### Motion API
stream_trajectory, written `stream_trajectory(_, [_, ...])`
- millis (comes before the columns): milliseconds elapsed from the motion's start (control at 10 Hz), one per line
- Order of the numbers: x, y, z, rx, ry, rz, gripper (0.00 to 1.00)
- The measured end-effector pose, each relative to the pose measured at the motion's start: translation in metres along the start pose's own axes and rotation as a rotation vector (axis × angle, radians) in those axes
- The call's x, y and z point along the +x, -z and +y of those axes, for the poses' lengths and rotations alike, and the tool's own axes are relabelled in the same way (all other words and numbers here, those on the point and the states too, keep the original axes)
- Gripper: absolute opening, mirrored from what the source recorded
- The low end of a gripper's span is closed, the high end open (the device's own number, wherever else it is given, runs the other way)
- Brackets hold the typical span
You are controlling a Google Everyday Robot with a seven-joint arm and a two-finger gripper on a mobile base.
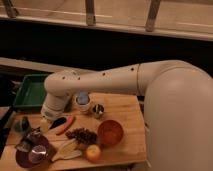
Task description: Place brush in purple bowl
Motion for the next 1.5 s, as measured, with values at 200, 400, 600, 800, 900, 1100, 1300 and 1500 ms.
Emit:
stream_trajectory(200, [0.003, -0.019, -0.004, -0.036, -0.007, -0.019, 0.12])
stream_trajectory(400, [0.002, -0.041, -0.003, -0.092, 0.001, -0.027, 0.12])
stream_trajectory(600, [0.004, -0.057, -0.005, -0.138, -0.003, -0.042, 0.12])
stream_trajectory(800, [0.003, -0.070, -0.003, -0.171, -0.003, -0.051, 0.12])
stream_trajectory(900, [0.004, -0.074, -0.004, -0.179, -0.007, -0.055, 0.13])
stream_trajectory(1100, [0.005, -0.079, -0.008, -0.181, -0.019, -0.053, 0.32])
stream_trajectory(1300, [0.003, -0.081, -0.010, -0.181, -0.024, -0.049, 0.51])
stream_trajectory(1500, [0.005, -0.082, -0.014, -0.175, -0.034, -0.046, 0.69])
